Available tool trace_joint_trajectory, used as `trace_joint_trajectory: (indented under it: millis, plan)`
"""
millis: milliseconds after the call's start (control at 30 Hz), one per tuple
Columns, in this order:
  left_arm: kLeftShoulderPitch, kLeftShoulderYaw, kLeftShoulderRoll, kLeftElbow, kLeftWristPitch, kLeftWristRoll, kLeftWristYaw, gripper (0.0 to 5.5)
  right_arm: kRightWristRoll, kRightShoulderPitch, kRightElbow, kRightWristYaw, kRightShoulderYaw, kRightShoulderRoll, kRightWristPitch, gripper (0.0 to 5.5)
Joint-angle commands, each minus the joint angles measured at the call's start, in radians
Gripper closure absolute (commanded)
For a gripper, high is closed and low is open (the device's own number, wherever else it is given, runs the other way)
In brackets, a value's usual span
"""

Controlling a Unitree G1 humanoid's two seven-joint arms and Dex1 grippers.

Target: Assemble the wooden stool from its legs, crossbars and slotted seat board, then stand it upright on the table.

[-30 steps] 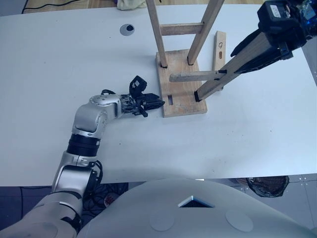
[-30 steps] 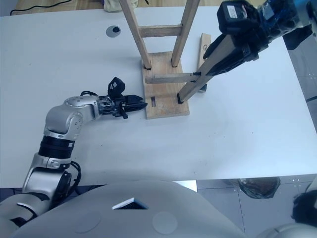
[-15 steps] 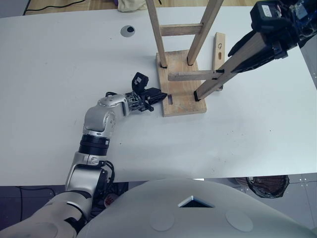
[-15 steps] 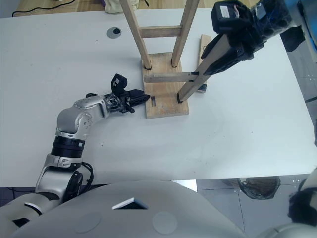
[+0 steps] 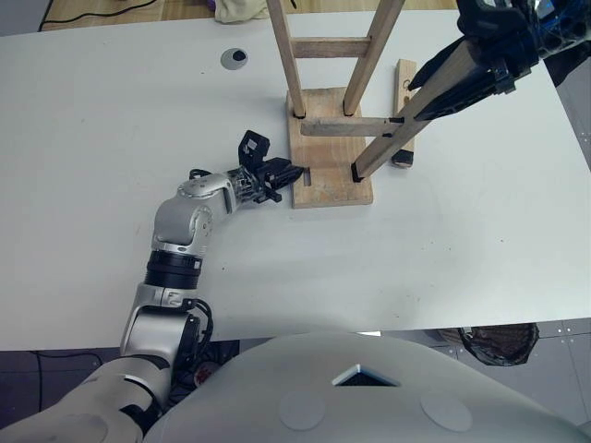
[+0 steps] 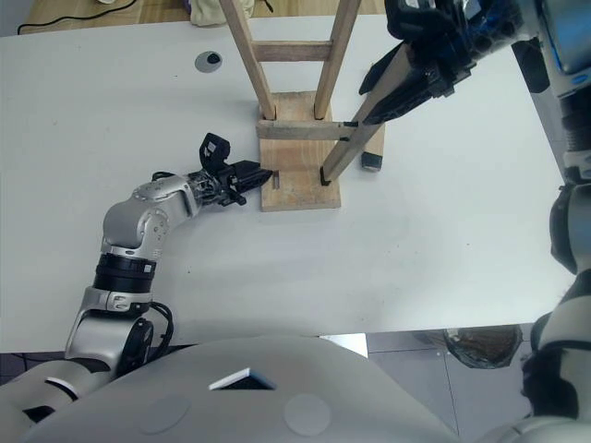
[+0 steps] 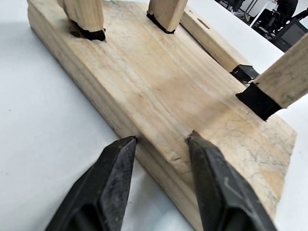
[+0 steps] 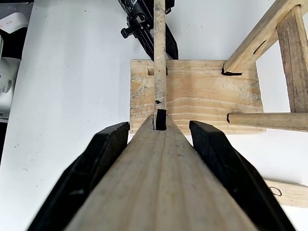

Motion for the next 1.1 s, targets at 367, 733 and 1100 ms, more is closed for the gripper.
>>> trace_joint_trajectory:
  millis: [367, 733, 1100]
  plan:
    - [-0.039, -0.063, 0.029, 0.068, 0.052, 0.021, -0.076, 3.56, 0.145, 0.356, 0.060, -0.230, -0.259, 0.393, 0.122, 3.44]
    - [-0.067, -0.069, 0.053, 0.103, 0.042, 0.036, -0.093, 3.56, 0.207, 0.436, -0.019, -0.269, -0.293, 0.357, 0.166, 3.44]
    - [-0.049, -0.069, 0.059, 0.129, 0.042, 0.053, -0.078, 3.56, 0.276, 0.712, -0.310, -0.417, -0.297, 0.273, 0.255, 3.43]
